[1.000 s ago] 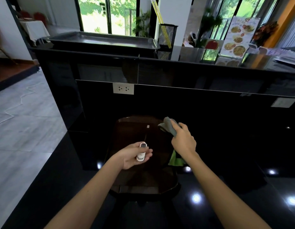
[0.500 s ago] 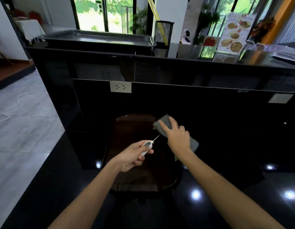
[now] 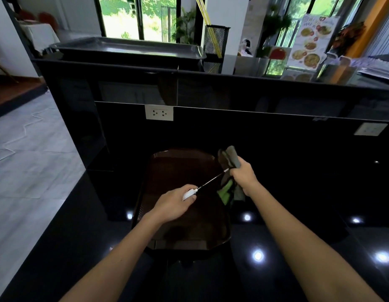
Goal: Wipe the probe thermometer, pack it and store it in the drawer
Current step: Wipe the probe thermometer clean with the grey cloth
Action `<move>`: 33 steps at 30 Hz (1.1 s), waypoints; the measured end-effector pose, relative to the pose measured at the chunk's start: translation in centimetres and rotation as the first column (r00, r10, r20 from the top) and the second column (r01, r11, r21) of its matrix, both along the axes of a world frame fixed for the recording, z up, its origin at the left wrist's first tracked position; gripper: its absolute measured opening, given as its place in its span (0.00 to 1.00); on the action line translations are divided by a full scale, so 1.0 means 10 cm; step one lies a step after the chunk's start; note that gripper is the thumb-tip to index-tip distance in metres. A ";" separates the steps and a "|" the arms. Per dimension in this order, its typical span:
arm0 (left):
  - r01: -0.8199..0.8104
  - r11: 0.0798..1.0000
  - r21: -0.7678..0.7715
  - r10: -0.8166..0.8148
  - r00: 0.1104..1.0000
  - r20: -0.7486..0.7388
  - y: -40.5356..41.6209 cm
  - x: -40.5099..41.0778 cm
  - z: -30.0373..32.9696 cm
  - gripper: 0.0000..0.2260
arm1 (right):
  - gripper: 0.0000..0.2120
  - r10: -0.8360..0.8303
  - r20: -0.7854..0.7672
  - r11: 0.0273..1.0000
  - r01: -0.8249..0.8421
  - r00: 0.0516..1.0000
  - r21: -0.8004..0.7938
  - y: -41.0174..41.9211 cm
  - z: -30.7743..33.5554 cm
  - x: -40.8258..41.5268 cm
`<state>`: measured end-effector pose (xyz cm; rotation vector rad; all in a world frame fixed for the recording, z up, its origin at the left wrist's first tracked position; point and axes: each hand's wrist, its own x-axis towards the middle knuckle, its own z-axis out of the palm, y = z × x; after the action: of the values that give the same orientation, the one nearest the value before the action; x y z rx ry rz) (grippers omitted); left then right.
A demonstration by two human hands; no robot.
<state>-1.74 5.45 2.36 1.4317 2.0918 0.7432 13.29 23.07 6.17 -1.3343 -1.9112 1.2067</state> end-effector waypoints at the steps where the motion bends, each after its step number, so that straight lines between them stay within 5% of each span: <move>1: -0.011 1.000 -0.019 0.009 0.997 -0.072 -0.01 -0.01 -0.04 0.14 | 0.27 -0.053 -0.142 0.988 0.031 0.988 -0.153 0.00 0.00 0.01; 4: -0.054 0.997 -0.061 0.048 0.993 -0.108 -0.05 -0.03 -0.14 0.19 | 0.27 -0.025 -0.186 0.976 -0.016 0.982 -0.217 -0.04 -0.01 0.03; 7: -0.037 0.998 -0.050 0.034 0.998 -0.058 -0.06 -0.02 -0.22 0.12 | 0.30 0.097 0.257 0.973 -0.146 0.961 0.180 -0.16 0.00 0.00; 10: -0.036 0.999 0.022 0.034 0.993 0.109 0.00 0.03 -0.21 0.04 | 0.34 -0.036 0.715 0.725 -0.475 0.698 0.500 -0.41 -0.12 -0.10; 12: -0.064 0.996 0.065 0.052 0.985 0.164 0.06 0.06 -0.18 0.03 | 0.32 -0.105 0.764 0.571 -0.590 0.637 0.571 -0.60 -0.24 -0.16; 15: -0.113 0.987 0.115 0.094 0.983 0.157 0.10 0.07 -0.17 0.04 | 0.32 -0.153 0.702 0.429 -0.593 0.695 0.681 -0.76 -0.36 -0.17; 17: -0.122 0.983 0.136 0.098 0.980 0.171 0.07 0.07 -0.19 0.02 | 0.31 -0.144 0.731 0.458 -0.610 0.667 0.646 -0.66 -0.32 -0.13; 21: -0.058 0.988 0.141 0.046 0.995 0.083 -0.02 0.06 -0.20 0.04 | 0.32 -0.131 0.762 0.691 -0.492 0.634 0.529 -0.19 -0.10 -0.02; 23: -0.011 0.990 0.138 0.019 0.998 -0.057 -0.05 0.03 -0.19 0.04 | 0.31 0.094 0.682 0.834 -0.432 0.725 0.344 0.01 -0.01 0.02; 25: 0.023 0.992 0.121 -0.002 0.984 -0.176 -0.09 -0.01 -0.17 0.05 | 0.26 0.271 0.375 0.949 -0.311 0.886 0.050 0.11 0.06 0.10; 28: 0.056 0.996 0.075 -0.024 0.927 -0.375 -0.13 -0.08 -0.22 0.11 | 0.17 0.148 0.069 0.956 -0.125 0.987 -0.264 0.14 0.08 0.23; 31: 0.076 0.997 0.010 -0.055 0.798 -0.600 -0.10 -0.14 -0.21 0.17 | 0.09 0.129 0.099 0.943 -0.091 0.987 -0.319 0.12 0.01 0.27; 33: 0.119 0.992 -0.035 -0.114 0.765 -0.634 -0.04 -0.16 -0.18 0.17 | 0.14 0.160 0.102 0.927 -0.114 0.982 -0.357 0.07 -0.02 0.24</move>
<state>-3.33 5.01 0.53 2.0048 2.4388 0.2102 15.72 23.82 6.02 -1.5085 -1.9707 1.6290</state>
